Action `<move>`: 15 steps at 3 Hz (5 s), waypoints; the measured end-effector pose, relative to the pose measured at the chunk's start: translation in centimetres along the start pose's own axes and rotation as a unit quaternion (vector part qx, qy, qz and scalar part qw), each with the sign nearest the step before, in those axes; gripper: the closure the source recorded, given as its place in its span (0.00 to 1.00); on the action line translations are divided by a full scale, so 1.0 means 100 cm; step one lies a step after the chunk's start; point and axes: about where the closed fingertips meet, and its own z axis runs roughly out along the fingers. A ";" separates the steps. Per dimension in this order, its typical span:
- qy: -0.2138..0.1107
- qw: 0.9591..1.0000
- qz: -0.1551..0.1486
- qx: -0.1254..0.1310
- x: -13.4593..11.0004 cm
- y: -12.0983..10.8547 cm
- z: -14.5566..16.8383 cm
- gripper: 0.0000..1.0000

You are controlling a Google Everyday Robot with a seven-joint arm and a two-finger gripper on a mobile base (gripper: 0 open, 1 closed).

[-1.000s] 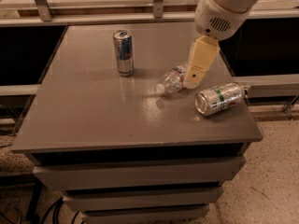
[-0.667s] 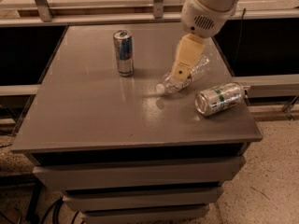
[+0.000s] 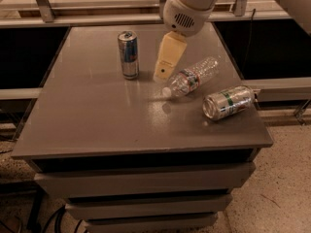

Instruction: Knock redbull can over

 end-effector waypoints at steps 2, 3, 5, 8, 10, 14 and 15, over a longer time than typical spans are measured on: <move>-0.028 0.999 0.021 -0.019 -0.039 0.002 0.026 0.00; -0.046 0.998 0.030 -0.039 -0.053 0.006 0.039 0.00; -0.055 0.997 0.026 -0.038 -0.052 0.007 0.047 0.00; -0.107 0.993 0.031 -0.033 -0.057 -0.008 0.095 0.00; -0.155 0.987 0.015 -0.040 -0.090 -0.015 0.108 0.00; -0.270 0.952 -0.064 -0.129 -0.177 0.043 0.071 0.00; -0.293 0.937 -0.085 -0.169 -0.191 0.066 0.064 0.00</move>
Offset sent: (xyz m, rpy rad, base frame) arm 0.0219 0.0651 -0.0189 0.1254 0.0688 -0.0259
